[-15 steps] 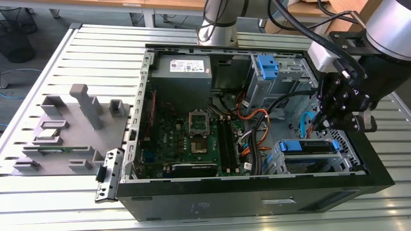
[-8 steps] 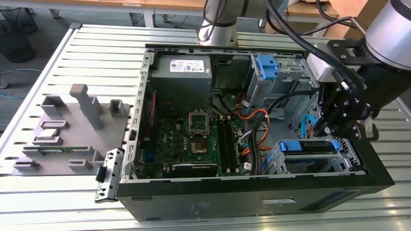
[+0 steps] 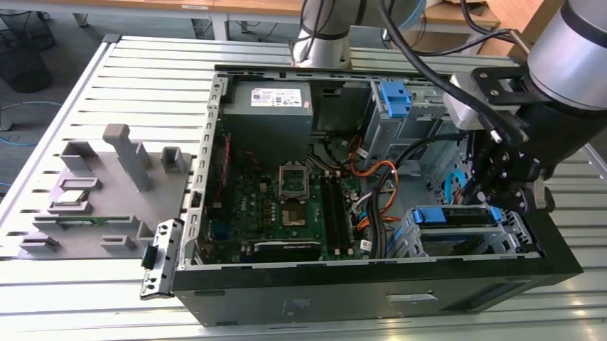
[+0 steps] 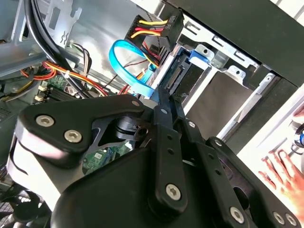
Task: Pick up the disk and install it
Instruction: 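Insert the first disk wire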
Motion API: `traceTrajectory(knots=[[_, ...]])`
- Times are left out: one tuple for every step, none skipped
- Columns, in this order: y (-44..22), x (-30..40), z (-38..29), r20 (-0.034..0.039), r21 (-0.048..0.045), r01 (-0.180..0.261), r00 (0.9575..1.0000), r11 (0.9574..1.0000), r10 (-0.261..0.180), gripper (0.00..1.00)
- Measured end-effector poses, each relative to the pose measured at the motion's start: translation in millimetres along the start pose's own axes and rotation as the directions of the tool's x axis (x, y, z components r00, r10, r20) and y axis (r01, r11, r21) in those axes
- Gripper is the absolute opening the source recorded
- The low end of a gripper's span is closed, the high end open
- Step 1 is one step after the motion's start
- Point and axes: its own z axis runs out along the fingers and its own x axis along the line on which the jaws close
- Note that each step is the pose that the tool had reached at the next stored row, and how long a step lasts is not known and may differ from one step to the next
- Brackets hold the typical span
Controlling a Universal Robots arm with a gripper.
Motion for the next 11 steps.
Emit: traceTrajectory(knots=[[1.2,0.3,0.5,0.0001,0.0056,0.000,1.0000,1.0000,0.000,0.16],[2.5,0.4,0.9,0.0001,0.0112,0.001,1.0000,0.9999,-0.001,0.16],[3.9,0.6,1.4,0.0001,0.0167,0.001,1.0000,0.9999,-0.001,0.16],[5.4,0.7,1.9,0.0001,0.0225,0.002,1.0000,0.9997,-0.002,0.16],[6.8,0.9,2.4,0.0003,0.0279,0.002,1.0000,0.9996,-0.002,0.16],[8.2,1.1,2.9,0.0004,0.0333,0.002,1.0000,0.9994,-0.002,0.16],[9.6,1.4,3.3,0.0003,0.0393,0.003,1.0000,0.9992,-0.003,0.16],[10.9,1.6,3.7,0.0002,0.0452,0.003,1.0000,0.9990,-0.003,0.16],[12.2,1.8,4.1,0.0002,0.0510,0.004,1.0000,0.9987,-0.004,0.16],[13.5,2.2,4.6,0.0004,0.0572,0.004,1.0000,0.9984,-0.004,0.16],[14.5,2.5,5.0,0.0004,0.0638,0.004,1.0000,0.9980,-0.004,0.16]])
